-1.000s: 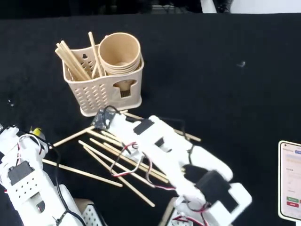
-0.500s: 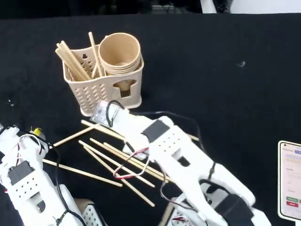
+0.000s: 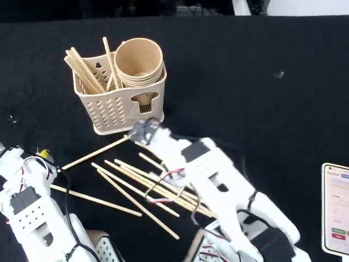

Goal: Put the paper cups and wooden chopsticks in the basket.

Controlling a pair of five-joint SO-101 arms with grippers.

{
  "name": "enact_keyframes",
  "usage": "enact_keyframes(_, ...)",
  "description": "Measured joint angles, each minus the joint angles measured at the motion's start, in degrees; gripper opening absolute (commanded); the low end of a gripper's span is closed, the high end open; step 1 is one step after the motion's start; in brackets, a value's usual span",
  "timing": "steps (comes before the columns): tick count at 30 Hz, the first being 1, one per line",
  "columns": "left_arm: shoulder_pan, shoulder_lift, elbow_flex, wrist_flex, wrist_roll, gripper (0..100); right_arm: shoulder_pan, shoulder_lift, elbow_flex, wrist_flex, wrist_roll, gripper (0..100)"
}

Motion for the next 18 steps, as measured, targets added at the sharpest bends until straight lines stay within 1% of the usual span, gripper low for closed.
enact_keyframes(4, 0.00, 0.00, 0.00, 0.00, 0.00, 23, 7.38, -1.49, -0.70, -2.73, 4.13, 18.8)
enact_keyframes(9, 0.00, 0.00, 0.00, 0.00, 0.00, 23, 14.77, 0.18, 2.55, -11.69, 9.49, 18.8)
enact_keyframes(11, 0.00, 0.00, 0.00, 0.00, 0.00, 23, 16.35, 3.16, 2.55, -14.33, 10.55, 18.8)
enact_keyframes(14, 0.00, 0.00, 0.00, 0.00, 0.00, 23, 16.62, 9.32, 2.46, -16.88, 11.78, 18.8)
enact_keyframes(18, 0.00, 0.00, 0.00, 0.00, 0.00, 23, 16.97, 16.26, -0.26, -16.97, 11.96, 18.6)
